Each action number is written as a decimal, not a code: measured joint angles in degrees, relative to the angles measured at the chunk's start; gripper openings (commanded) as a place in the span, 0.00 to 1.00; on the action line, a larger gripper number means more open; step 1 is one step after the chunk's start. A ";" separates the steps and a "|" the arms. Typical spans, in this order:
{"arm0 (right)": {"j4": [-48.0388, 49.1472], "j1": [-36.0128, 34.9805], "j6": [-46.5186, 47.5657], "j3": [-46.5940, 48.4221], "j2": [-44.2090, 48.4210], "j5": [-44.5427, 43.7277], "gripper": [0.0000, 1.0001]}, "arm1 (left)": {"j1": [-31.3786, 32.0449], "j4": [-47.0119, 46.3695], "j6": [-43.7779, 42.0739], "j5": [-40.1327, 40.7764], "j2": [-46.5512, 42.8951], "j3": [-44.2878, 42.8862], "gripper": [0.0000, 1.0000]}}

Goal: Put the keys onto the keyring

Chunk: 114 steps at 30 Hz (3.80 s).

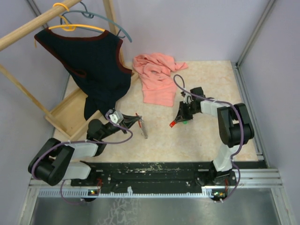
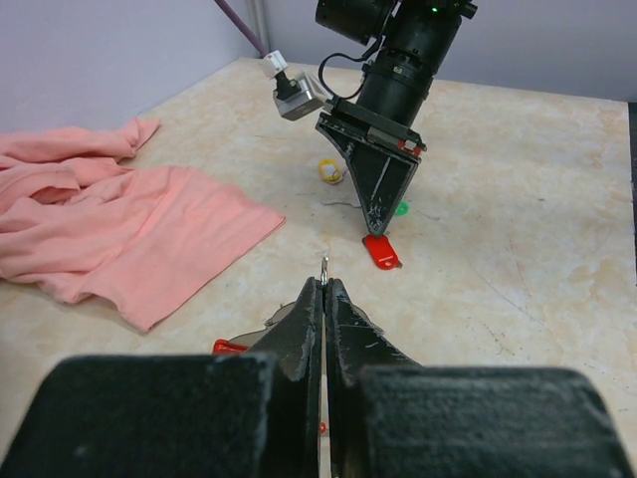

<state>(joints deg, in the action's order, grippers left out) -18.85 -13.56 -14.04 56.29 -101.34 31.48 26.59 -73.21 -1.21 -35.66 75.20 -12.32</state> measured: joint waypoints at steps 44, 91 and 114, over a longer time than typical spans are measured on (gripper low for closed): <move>-5.42 -18.16 14.51 -0.31 7.69 -37.70 0.35 | 0.00 -0.15 0.59 -0.11 0.55 0.00 0.00; -7.45 -12.63 13.53 1.38 3.91 -28.79 0.28 | 0.00 -0.17 1.44 -1.51 0.55 0.00 0.00; -7.72 -15.21 34.47 1.05 6.84 -26.80 0.35 | 0.00 -0.52 1.40 -1.90 1.05 0.00 0.00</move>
<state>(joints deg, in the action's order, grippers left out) -26.57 -28.77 20.43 57.34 -94.50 4.69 26.59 -73.73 0.19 -37.56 76.25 -12.32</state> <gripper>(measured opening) 0.358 0.007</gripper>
